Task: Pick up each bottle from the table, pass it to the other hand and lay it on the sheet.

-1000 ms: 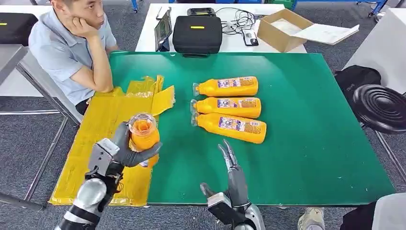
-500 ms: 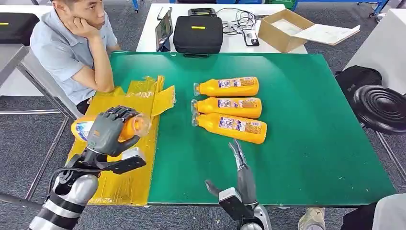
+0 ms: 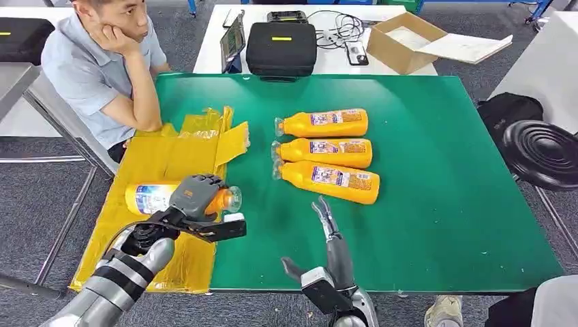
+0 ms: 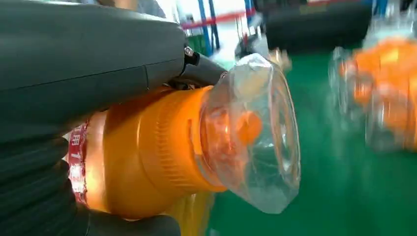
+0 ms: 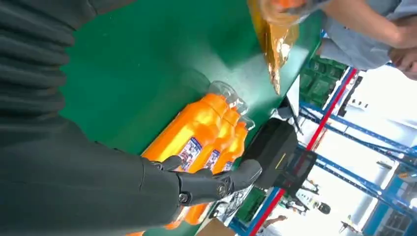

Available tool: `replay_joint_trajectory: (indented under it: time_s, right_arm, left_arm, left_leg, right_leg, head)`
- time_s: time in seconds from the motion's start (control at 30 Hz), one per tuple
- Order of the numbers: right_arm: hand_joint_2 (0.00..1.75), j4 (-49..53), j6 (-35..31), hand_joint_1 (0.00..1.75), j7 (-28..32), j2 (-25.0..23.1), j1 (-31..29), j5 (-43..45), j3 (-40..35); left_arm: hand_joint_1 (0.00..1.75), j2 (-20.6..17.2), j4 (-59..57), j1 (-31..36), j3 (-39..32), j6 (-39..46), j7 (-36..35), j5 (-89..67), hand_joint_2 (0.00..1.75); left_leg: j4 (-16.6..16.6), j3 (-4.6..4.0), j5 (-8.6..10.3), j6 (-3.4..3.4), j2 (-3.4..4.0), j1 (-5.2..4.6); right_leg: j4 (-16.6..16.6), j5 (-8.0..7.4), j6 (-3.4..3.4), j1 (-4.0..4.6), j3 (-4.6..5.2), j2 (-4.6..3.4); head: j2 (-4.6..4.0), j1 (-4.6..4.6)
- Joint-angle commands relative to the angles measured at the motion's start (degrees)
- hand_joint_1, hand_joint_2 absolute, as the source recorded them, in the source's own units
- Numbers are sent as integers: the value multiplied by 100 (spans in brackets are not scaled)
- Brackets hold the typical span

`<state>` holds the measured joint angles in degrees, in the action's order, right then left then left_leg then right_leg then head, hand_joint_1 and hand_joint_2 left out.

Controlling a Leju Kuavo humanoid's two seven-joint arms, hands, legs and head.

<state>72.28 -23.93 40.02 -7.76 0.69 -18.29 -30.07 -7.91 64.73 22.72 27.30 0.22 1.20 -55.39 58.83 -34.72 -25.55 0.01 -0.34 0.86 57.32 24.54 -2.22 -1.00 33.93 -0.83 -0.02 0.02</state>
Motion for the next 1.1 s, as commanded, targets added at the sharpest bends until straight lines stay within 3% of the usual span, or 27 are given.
replay_joint_trajectory:
  time_s: [0.03, 0.07, 0.1, 0.17, 0.2, 0.23, 0.57, 0.6, 0.7, 0.87, 1.1]
  right_arm:
    - [0, -493, 136, 0, -2, -57, -269, 61, -34]
    - [0, -535, 144, 0, -2, -74, -278, 96, -42]
    - [0, -551, 137, 0, -2, -66, -291, 105, -74]
    - [0, -567, 133, 0, -2, -64, -300, 126, -94]
    - [0, -600, 122, 0, -2, -53, -310, 146, -117]
    - [0, -626, 93, 0, -2, -47, -321, 145, -135]
    - [0, -621, 91, 0, -2, -38, -322, 151, -136]
    - [0, -621, 91, 0, -2, -38, -322, 151, -136]
    - [0, -662, 73, 0, -2, -12, -360, 214, -208]
    - [0, -683, -78, 0, -2, 66, -412, 357, -379]
    - [0, -571, -276, 0, -2, 192, -358, 505, -471]
  left_arm:
    - [175, 575, -2316, 1049, 124, 25, -204, 271, 175]
    - [175, 606, -2501, 1052, 38, 89, -149, 366, 175]
    - [159, 641, -2613, 1035, -82, 39, 0, 568, 175]
    - [96, 624, -2656, 1005, -132, -13, 110, 688, 175]
    - [24, 633, -2626, 953, -232, -15, 241, 866, 175]
    - [7, 652, -2590, 930, -281, -9, 291, 951, 175]
    - [7, 675, -2564, 939, -262, -11, 280, 942, 175]
    - [0, 675, -2564, 939, -262, -11, 280, 942, 175]
    - [0, 685, -2220, 774, -527, -327, 702, 1676, 175]
    - [0, 621, -1061, 298, -676, -491, 1161, 2911, 175]
    - [0, 389, 1437, -729, -1176, -831, 1841, 4908, 175]
  left_leg:
    - [-4, 9, 6, 4, -20, 5]
    - [-3, 7, 5, 3, -14, 1]
    - [-7, 15, 5, 5, -12, 4]
    - [-6, 12, 3, 4, -1, 1]
    - [-10, 22, 2, 6, 0, 4]
    - [-9, 21, 2, 5, 2, 2]
    - [-4, 17, 2, 5, -3, 4]
    - [-5, 14, 4, 5, -3, 1]
    - [-5, 16, 3, 7, 4, 4]
    - [-7, 19, 1, 6, 8, 1]
    - [0, 1, -1, 4, 15, 3]
  right_leg:
    - [-8, -1, 9, 8, -21, 29]
    - [-5, 0, 6, 3, -15, 20]
    - [-11, -3, 9, 8, -25, 21]
    - [-8, -3, 6, 3, -17, 6]
    - [-14, -3, 10, 7, -29, 9]
    - [-11, -2, 8, 4, -28, 6]
    - [-8, -3, 8, 6, -27, 11]
    - [-6, -3, 7, 3, -23, 10]
    - [-8, -4, 8, 6, -25, 5]
    - [-9, -2, 7, 4, -28, 0]
    - [-2, -1, 5, 4, -8, -8]
  head:
    - [0, 2]
    - [0, 0]
    - [0, 0]
    - [0, 0]
    - [0, 0]
    - [0, 0]
    - [0, 2]
    - [0, 0]
    - [0, 2]
    - [0, 0]
    - [0, 0]
